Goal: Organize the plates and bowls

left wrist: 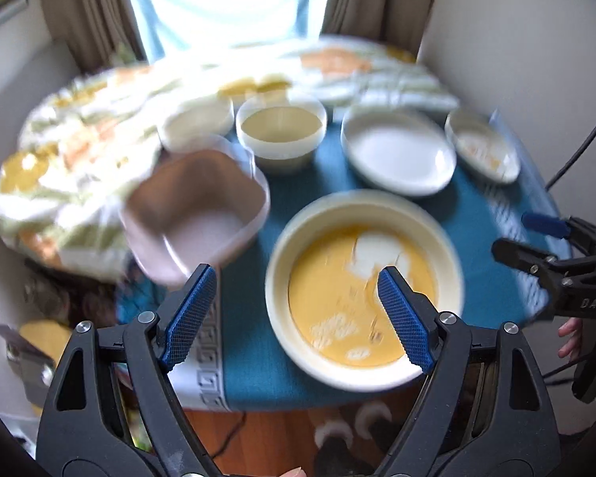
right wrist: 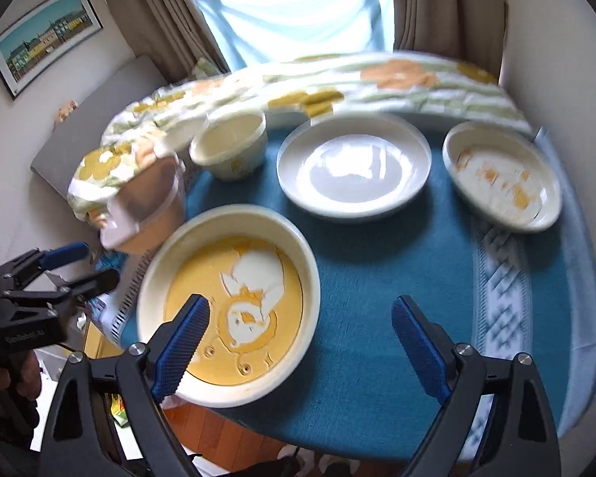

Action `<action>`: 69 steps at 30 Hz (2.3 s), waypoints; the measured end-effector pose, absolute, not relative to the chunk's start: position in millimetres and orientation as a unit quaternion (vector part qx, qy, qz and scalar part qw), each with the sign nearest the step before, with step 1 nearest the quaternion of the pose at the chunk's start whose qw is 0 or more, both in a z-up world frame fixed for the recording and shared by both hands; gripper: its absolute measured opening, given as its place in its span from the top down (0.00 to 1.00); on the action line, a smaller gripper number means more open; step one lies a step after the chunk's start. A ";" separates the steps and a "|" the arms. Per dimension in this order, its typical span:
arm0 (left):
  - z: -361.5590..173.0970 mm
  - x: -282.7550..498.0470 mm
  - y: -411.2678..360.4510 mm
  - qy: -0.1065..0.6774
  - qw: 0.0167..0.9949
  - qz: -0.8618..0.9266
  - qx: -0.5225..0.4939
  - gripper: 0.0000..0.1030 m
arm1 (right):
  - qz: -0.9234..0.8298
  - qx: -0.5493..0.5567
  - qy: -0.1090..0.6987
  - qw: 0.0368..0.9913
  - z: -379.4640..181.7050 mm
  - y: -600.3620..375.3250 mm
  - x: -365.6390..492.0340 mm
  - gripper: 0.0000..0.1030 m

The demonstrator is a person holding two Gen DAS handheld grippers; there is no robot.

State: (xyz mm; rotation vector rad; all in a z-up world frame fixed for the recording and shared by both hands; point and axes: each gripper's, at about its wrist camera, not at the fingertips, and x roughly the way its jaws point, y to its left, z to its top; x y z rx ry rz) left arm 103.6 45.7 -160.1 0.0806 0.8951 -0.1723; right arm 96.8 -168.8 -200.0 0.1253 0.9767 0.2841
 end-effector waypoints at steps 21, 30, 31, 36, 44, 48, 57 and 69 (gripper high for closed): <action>-151.2 198.4 -40.5 0.435 0.897 -0.059 -0.049 0.00 | 0.183 -0.057 0.436 0.879 -132.1 -256.5 241.4 0.11; -253.3 266.3 -48.6 0.536 0.829 -0.009 -0.157 0.35 | 0.302 -0.122 0.509 0.797 -220.8 -256.3 319.1 0.30; -263.9 270.4 -49.2 0.547 0.822 -0.004 -0.160 0.38 | 0.310 -0.131 0.514 0.789 -230.3 -253.8 324.2 0.31; -293.9 281.1 -52.6 0.575 0.802 0.016 -0.163 0.48 | 0.347 -0.136 0.539 0.755 -263.8 -250.4 343.4 0.40; -310.2 291.2 -59.3 0.590 0.791 0.021 -0.160 0.72 | 0.373 -0.139 0.561 0.726 -289.3 -246.8 354.3 0.70; -314.8 293.0 -63.8 0.593 0.789 0.016 -0.160 0.77 | 0.383 -0.135 0.563 0.720 -293.8 -247.6 355.0 0.81; -313.3 299.4 -72.0 0.592 0.794 0.021 -0.138 0.78 | 0.386 -0.124 0.564 0.720 -297.8 -251.8 356.1 0.85; -290.5 291.1 -78.2 0.572 0.812 0.019 -0.113 0.78 | 0.377 -0.113 0.548 0.738 -284.6 -256.7 348.4 0.85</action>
